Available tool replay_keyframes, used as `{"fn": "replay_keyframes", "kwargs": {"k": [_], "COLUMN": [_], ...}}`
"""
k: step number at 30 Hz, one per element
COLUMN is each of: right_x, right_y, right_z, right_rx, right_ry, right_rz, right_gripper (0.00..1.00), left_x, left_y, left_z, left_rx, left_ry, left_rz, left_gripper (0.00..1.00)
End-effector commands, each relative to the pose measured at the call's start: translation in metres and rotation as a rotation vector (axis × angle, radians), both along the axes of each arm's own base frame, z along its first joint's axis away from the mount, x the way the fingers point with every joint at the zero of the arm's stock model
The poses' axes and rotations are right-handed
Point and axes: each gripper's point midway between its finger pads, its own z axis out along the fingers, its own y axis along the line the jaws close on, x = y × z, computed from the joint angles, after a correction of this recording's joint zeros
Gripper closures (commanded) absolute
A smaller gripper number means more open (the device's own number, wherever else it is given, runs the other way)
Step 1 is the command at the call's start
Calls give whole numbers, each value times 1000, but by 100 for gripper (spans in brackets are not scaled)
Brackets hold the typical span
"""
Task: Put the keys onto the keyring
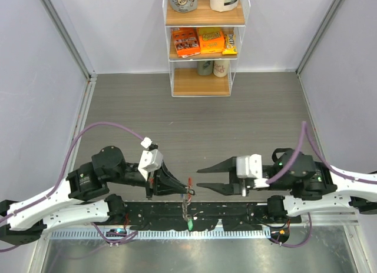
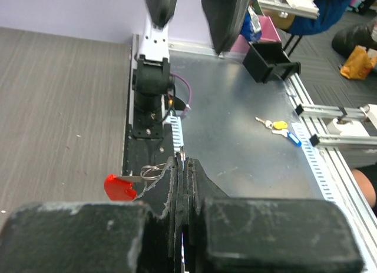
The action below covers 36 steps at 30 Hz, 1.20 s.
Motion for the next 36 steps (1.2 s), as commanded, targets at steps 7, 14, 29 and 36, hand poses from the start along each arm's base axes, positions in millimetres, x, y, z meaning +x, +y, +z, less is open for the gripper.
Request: {"fn": "replay_keyframes", "kwargs": {"k": [7,14,29,36], "right_x": [-17,-19,-17,-16], "right_y": [15,19,35,37], "right_z": [-60,-65,-70,-71], "right_rx": [-286,-305,-337,-340], "right_ry": [137,158,161,160], "right_rz": [65,74,65,62], "right_gripper": [64,64,67,88], "left_x": [-16,-16,-15,-14], "left_y": [7,10,10,10], "left_z": [11,4,3,3], "left_rx": [34,78,94,96], "left_ry": [-23,-24,-30,-29], "left_rz": [-92,-98,-92,-89], "left_gripper": [100,100,100,100]}}
